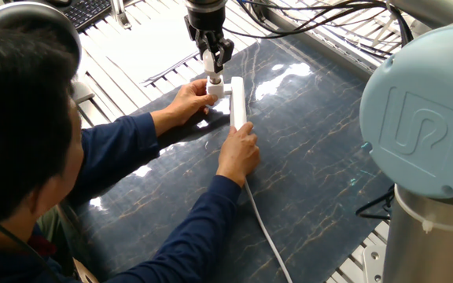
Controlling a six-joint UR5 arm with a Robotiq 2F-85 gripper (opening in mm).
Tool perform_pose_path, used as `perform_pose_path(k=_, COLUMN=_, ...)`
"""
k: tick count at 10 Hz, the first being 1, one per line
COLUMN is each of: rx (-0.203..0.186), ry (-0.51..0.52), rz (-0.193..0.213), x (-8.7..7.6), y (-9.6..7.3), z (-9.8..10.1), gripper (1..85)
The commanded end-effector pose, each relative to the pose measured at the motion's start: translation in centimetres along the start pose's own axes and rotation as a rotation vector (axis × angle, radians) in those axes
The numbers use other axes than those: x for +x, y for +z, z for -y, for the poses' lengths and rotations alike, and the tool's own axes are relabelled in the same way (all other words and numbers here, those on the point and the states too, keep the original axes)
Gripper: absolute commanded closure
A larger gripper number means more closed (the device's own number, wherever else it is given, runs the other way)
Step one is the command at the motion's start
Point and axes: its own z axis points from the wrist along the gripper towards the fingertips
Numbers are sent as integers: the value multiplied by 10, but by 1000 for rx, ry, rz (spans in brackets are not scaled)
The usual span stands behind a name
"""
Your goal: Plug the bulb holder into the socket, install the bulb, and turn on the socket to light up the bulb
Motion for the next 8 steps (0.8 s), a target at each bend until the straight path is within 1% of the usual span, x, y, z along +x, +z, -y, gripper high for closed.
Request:
perform_pose_path(k=1, rx=4, ry=6, rz=19, x=-3, y=0, z=2, gripper=847)
perform_pose_path(k=4, rx=5, ry=8, rz=29, x=-3, y=4, z=1, gripper=847)
perform_pose_path(k=8, rx=5, ry=13, rz=34, x=-2, y=5, z=0, gripper=847)
